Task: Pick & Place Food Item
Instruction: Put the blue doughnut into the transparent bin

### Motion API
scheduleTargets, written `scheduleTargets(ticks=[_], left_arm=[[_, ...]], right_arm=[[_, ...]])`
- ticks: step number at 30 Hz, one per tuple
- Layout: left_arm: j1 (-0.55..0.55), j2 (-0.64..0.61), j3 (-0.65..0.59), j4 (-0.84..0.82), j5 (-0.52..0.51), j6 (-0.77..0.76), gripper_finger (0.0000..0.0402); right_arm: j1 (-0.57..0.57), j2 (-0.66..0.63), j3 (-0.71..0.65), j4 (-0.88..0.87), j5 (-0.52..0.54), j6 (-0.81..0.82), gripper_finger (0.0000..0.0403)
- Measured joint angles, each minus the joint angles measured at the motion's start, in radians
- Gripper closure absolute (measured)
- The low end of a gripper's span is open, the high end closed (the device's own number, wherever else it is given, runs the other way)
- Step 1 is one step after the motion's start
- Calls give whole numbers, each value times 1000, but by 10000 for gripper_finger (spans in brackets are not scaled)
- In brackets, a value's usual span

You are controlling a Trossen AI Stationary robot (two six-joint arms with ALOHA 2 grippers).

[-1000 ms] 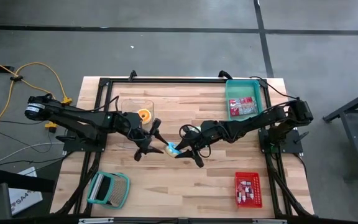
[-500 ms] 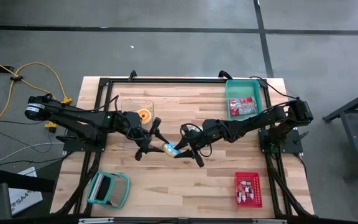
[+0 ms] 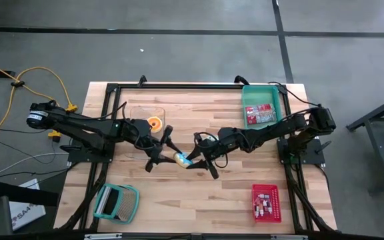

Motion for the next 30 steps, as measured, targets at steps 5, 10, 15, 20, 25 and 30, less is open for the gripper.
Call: scheduleTargets(ticks=[5,10,15,20,25,30], left_arm=[[0,0,0,4,0,0,218],[0,0,0,4,0,-1,243],[0,0,0,4,0,-2,284],[0,0,0,5,0,-4,311],[0,0,0,5,0,-4,316],[0,0,0,5,0,-4,316]], right_arm=[[0,0,0,0,2,-2,283],[0,0,0,0,1,-2,283],[0,0,0,-1,1,-2,283],[0,0,0,-3,1,-2,283],[0,0,0,-4,-6,-2,283],[0,0,0,-4,-7,-2,282]])
